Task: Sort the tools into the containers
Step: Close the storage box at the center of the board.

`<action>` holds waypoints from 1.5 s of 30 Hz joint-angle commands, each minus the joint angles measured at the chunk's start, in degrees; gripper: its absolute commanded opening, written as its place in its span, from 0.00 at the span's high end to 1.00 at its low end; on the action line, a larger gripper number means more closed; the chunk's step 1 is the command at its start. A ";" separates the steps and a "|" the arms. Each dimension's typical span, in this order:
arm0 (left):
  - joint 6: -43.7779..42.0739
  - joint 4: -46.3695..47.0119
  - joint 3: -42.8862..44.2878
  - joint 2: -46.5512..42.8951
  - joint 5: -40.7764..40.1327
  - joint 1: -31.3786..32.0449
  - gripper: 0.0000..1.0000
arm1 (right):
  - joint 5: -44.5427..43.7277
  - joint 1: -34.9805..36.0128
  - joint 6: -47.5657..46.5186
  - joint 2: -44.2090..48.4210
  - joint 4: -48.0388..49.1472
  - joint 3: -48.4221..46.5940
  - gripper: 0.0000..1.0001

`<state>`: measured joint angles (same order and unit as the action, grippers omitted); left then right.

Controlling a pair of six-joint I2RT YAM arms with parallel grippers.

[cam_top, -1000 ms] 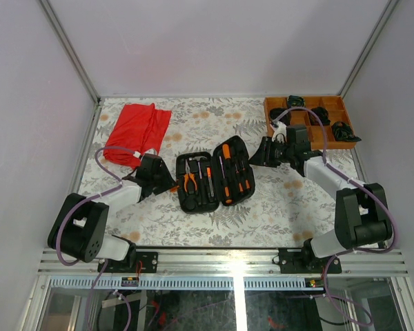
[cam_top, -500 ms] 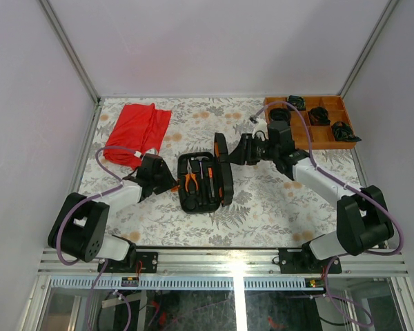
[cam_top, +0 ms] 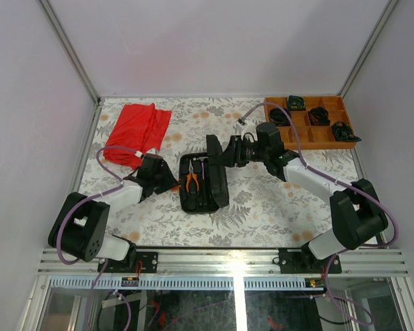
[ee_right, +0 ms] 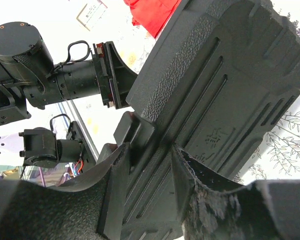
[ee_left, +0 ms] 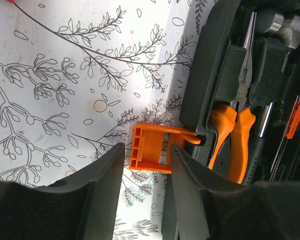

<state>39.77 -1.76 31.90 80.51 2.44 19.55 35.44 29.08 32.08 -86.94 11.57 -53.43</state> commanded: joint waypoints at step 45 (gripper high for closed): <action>4.19 -6.41 -6.88 -12.93 0.77 1.40 0.49 | -14.10 8.70 -2.93 -4.97 -1.29 -0.04 0.01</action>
<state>43.05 -5.41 25.71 70.22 4.69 20.62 22.52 35.75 29.85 -90.19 8.69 -50.13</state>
